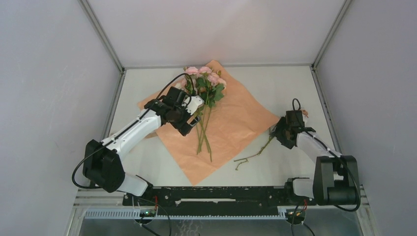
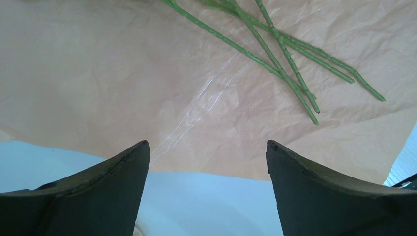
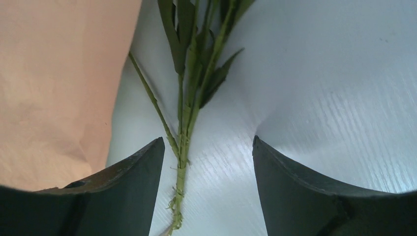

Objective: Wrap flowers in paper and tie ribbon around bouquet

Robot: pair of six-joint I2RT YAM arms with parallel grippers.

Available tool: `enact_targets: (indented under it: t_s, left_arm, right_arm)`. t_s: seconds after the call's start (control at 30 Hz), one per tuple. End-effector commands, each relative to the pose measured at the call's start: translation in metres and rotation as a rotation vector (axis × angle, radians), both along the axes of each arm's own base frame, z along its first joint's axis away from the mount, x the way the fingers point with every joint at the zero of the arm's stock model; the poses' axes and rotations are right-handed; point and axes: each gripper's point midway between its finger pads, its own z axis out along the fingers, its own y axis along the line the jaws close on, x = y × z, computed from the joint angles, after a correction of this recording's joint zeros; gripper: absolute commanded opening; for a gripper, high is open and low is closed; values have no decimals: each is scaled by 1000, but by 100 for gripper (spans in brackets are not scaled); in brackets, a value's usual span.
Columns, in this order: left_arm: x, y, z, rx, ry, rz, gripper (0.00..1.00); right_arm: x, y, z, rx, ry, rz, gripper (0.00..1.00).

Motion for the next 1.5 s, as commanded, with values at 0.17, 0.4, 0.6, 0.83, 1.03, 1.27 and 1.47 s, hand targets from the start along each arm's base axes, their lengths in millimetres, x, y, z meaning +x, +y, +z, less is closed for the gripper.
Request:
enact_targets:
  t_s: [0.17,0.4,0.6,0.83,1.03,1.27,1.47]
  left_arm:
    - [-4,-4,23,-53,-32,-21,92]
    - [-7,-1,29,-68,-56,-22,93]
    - [-6,2,33,-72,-69,-17,93]
    - [-1,12,48,-97,-110,9,94]
    - [8,34,57,-117,-133,83,95]
    - [8,69,56,-107,-136,179,95]
    - [0,97,38,-56,-128,225,96]
  right_arm:
    - [26,-7,-16,-44,168,32,65]
    - [26,-45,-17,-203,222,-33,21]
    - [21,-96,41,-351,98,-131,0]
    - [4,-99,236,-400,-534,-239,0]
    - [24,14,314,-155,-825,47,0]
    - [99,227,317,100,-855,611,0]
    - [175,329,267,127,-723,734,0]
